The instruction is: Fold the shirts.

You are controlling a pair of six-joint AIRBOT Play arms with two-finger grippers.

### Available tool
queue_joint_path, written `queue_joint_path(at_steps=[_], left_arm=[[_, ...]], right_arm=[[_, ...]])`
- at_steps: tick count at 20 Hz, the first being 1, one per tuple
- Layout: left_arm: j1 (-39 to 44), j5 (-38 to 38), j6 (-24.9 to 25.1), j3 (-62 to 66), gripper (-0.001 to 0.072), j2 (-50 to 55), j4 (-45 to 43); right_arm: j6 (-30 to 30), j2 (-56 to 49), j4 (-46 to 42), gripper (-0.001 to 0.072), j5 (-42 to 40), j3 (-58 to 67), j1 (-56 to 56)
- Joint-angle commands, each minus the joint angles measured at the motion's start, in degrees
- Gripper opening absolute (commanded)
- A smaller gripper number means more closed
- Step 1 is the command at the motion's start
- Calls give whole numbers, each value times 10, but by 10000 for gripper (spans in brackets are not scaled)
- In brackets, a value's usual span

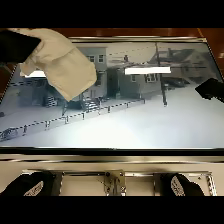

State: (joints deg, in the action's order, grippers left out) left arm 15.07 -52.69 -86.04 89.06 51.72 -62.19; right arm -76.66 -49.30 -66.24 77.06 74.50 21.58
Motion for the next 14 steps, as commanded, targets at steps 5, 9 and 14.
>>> queue_joint_path(at_steps=[5,9,14], left_arm=[[181,42,-21,-46,37,85,11],[243,43,-21,-150,38,203,21],[268,37,-41,-214,466,296,23]], right_arm=[[-7,78,3,669,79,11,0],[-21,78,3,505,131,-52,0],[-10,78,97,538,65,-286,0]])
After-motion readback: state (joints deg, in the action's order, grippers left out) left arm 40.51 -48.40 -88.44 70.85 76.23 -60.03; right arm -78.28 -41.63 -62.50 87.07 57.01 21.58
